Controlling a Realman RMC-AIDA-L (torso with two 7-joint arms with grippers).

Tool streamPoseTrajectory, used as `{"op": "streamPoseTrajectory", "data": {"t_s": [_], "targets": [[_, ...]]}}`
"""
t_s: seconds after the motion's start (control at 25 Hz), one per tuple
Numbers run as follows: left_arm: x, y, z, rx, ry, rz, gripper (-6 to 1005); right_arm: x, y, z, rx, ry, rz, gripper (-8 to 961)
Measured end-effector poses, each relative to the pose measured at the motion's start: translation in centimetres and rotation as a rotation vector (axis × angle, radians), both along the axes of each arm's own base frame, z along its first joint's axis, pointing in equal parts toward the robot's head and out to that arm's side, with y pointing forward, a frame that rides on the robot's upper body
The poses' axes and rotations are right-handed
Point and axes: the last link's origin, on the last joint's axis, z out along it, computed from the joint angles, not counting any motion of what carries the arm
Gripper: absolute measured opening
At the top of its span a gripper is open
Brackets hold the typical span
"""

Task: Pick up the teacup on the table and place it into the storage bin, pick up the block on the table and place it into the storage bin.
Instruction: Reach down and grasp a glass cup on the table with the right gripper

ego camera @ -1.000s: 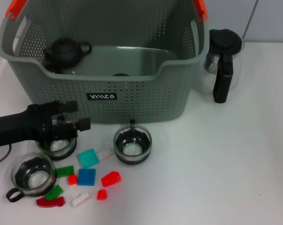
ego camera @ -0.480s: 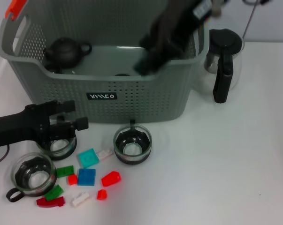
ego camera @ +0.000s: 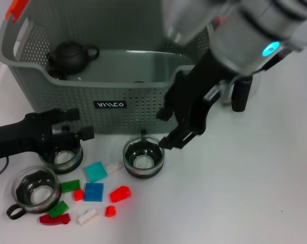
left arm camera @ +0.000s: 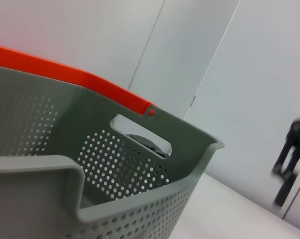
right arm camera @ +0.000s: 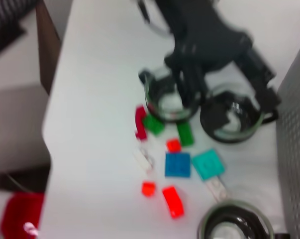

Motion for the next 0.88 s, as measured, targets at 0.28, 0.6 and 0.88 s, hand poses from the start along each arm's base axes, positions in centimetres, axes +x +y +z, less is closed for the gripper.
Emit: {"op": "streamPoseTrajectory", "data": {"t_s": [0.28,0.6,0.88], "targets": [[-0.4,-0.2,0.0,0.005,0.006,0.015,856,2.0,0.5,-4.2,0.038,-0.099,0.059,610],[-0.5,-0.3,0.0,0.006,0.007,0.02,856,2.9,0.1,-7.7,0.026,-0.097,0.112,609],[-0.5,-0.2,0.1,0.013,0.003,0.024,855,3.6,-0.7,-9.4,0.007,-0.116,0.208,610]]}}
